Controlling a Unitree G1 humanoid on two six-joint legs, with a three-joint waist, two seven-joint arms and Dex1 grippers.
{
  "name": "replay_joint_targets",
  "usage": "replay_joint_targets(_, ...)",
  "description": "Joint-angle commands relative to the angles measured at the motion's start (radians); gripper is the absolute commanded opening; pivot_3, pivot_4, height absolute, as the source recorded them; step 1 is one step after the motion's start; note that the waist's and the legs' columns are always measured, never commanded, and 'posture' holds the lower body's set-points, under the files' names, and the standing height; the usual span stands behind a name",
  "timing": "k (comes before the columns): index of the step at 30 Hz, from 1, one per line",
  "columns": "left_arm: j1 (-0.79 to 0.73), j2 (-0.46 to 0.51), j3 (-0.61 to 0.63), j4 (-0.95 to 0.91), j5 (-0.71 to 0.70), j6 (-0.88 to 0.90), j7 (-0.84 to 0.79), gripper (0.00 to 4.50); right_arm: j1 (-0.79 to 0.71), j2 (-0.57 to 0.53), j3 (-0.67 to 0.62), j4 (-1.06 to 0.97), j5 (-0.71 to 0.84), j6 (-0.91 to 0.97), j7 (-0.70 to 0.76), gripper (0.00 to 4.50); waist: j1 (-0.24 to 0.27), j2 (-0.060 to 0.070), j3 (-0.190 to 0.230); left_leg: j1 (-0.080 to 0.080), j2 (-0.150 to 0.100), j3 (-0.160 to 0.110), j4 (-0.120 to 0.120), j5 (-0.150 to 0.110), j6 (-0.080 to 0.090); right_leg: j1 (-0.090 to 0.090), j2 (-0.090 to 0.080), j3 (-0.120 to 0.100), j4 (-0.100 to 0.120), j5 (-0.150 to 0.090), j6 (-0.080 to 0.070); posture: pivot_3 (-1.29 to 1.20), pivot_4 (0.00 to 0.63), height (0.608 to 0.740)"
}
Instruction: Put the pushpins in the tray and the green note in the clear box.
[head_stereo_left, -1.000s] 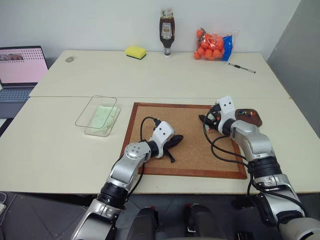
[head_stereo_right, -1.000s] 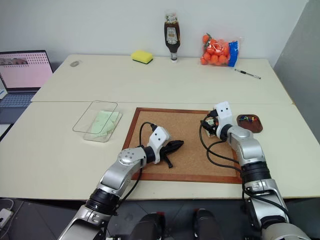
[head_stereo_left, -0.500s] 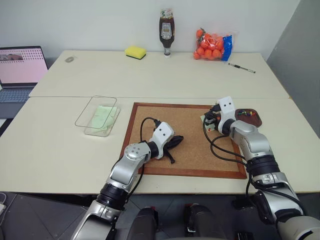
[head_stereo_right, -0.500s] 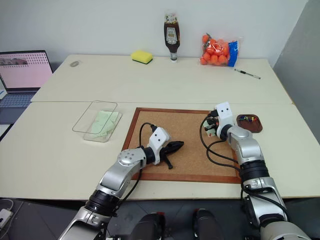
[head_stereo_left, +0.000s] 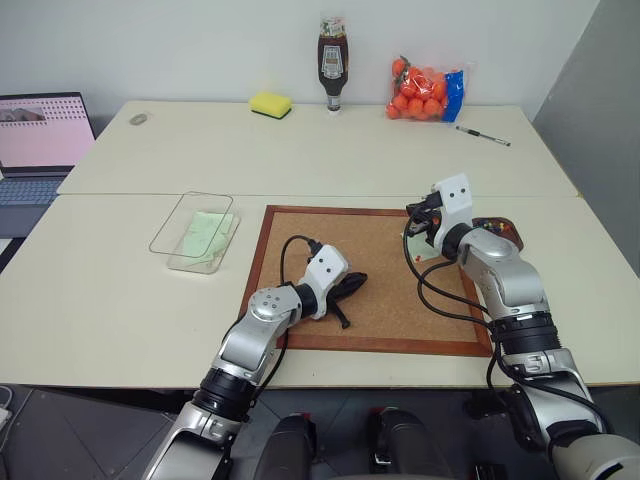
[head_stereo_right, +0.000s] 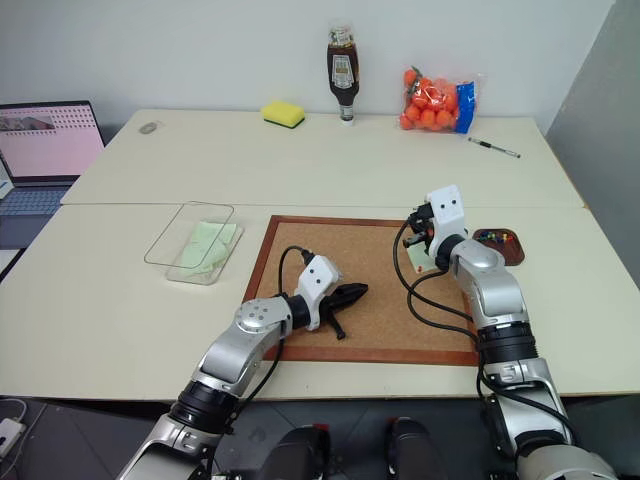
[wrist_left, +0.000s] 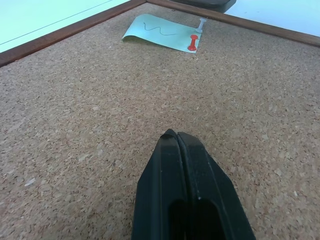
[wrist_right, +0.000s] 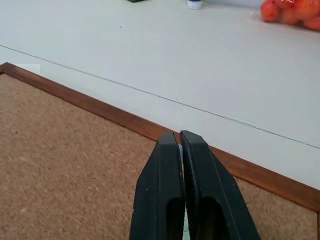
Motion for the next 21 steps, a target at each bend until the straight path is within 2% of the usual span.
replay_joint_targets(1,0.022,-0.004,-0.026,-0.017,0.006,0.018,-0.008,0.00,0.013,-0.001,-0.039,-0.081,0.017,0.018,-0.018,0.09,0.000,0.000,0.000,0.000,0.000,0.000,0.000,0.000,0.000,0.000,0.000,0.000,0.000,0.000,0.000,0.00,0.150,0.740)
replay_joint_targets(10,0.035,-0.005,-0.030,-0.029,0.009,0.018,-0.006,0.00,0.170,-0.078,-0.200,-0.260,0.000,0.071,-0.129,0.09,0.005,0.000,0.000,-0.001,0.000,0.000,0.000,0.000,0.000,0.000,0.000,-0.001,-0.001,0.000,0.000,0.00,0.150,0.740)
replay_joint_targets(17,0.024,-0.005,-0.041,-0.015,0.013,0.011,-0.019,0.00,0.215,-0.128,-0.235,-0.207,-0.053,0.055,-0.192,0.09,0.000,0.002,-0.001,0.000,0.000,0.000,0.000,0.000,0.000,0.000,0.000,0.000,0.000,0.000,0.000,0.00,0.150,0.740)
replay_joint_targets(21,0.019,-0.006,-0.047,-0.012,0.015,0.009,-0.025,0.00,0.176,-0.147,-0.247,-0.076,-0.070,0.044,-0.220,0.09,0.000,0.002,-0.001,0.000,-0.001,0.000,0.000,0.000,0.000,0.000,0.000,0.000,0.000,0.000,0.000,0.00,0.150,0.740)
